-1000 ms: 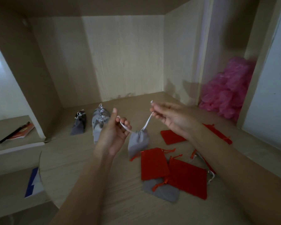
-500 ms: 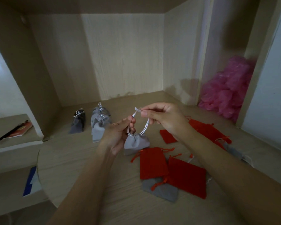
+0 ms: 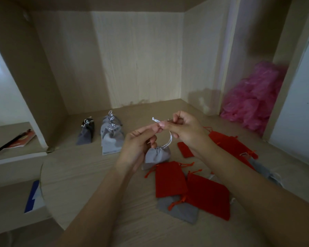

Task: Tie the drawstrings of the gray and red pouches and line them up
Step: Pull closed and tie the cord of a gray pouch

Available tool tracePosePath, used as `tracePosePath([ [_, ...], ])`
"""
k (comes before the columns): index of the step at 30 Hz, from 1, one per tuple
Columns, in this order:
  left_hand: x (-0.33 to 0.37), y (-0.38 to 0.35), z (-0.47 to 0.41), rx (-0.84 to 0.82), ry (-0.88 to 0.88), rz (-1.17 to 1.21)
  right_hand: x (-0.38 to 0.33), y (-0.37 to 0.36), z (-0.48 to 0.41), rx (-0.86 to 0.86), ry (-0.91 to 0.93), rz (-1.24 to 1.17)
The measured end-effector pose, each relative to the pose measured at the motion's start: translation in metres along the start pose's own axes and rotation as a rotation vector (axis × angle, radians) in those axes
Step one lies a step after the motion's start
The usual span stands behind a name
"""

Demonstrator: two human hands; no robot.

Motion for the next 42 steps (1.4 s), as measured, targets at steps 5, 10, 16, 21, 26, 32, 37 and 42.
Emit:
tracePosePath([
  [5, -0.001, 0.001, 0.002, 0.022, 0.03, -0.076, 0.005, -0.009, 0.001, -0.109, -0.046, 0.112],
  [10, -0.001, 0.005, 0.0, 0.003, 0.053, -0.023, 0.004, -0.012, -0.002, -0.155, 0.004, 0.164],
  [16, -0.004, 0.008, -0.001, -0.107, 0.102, 0.016, 0.012, -0.015, 0.001, -0.276, -0.169, 0.205],
  [21, -0.003, 0.009, 0.0, -0.146, 0.13, -0.017, 0.011, -0.015, 0.003, -0.339, -0.18, 0.186],
  [26, 0.0, 0.013, -0.002, -0.146, 0.08, -0.039, 0.02, -0.021, 0.006, -0.426, -0.293, 0.248],
  [32, 0.004, 0.012, 0.001, -0.144, 0.034, -0.154, 0.03, -0.027, 0.014, -0.457, -0.47, -0.347],
  [37, 0.019, 0.015, 0.003, 0.035, -0.051, -0.477, 0.04, -0.018, 0.01, -0.346, -0.45, -0.384],
  [42, 0.032, 0.009, 0.007, 0.076, -0.183, -0.643, 0.036, -0.012, 0.012, -0.385, -0.359, -0.255],
])
Point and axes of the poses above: each hand's wrist, its own z-axis away from the middle knuckle, its own y-axis out of the back of the hand, x = y × z, the point moved 7 cm from there along -z, towards the middle knuckle, and after that the axes turned 13 degrees about -x, right-handed, at the moved point
